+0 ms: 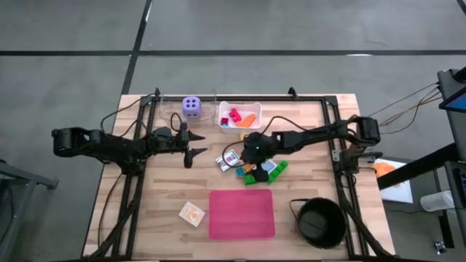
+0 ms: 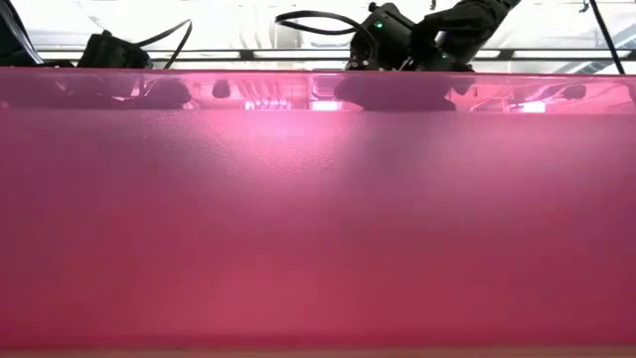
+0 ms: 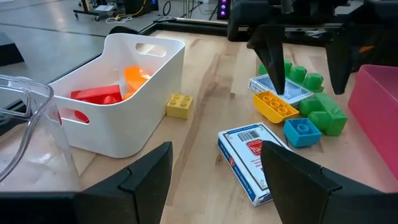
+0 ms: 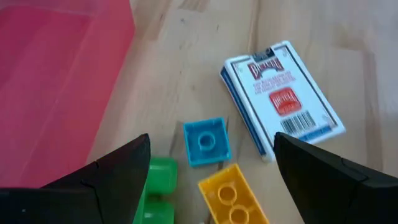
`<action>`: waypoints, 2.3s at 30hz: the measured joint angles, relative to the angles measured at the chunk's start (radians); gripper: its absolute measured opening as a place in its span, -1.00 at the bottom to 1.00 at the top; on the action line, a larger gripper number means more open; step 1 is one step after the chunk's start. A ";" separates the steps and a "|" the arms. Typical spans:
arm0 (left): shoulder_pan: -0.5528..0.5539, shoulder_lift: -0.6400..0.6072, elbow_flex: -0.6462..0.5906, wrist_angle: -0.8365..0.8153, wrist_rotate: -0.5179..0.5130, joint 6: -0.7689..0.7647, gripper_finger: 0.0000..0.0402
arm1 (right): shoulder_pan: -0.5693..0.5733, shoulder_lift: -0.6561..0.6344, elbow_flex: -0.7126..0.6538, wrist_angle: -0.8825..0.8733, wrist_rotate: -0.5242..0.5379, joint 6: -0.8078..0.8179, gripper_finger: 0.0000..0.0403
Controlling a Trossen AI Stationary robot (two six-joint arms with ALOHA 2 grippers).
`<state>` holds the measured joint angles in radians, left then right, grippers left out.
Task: Pick & Place Toys
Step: Put the blue four stud game piece into the white bin
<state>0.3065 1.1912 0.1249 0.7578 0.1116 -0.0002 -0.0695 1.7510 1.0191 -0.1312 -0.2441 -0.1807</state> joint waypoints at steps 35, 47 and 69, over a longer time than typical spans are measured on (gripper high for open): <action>0.000 0.000 0.000 -0.002 0.001 -0.001 0.22 | 0.052 0.199 0.200 -0.247 0.045 -0.141 0.03; 0.000 0.000 0.000 0.000 0.001 -0.001 0.22 | 0.052 0.199 0.200 -0.224 0.046 -0.141 0.03; 0.000 0.000 0.000 -0.001 0.001 -0.002 0.22 | 0.055 0.199 0.187 -0.221 0.116 -0.137 -0.08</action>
<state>0.3067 1.1912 0.1249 0.7570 0.1123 -0.0017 -0.0143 1.9495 1.2057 -0.3519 -0.1276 -0.3180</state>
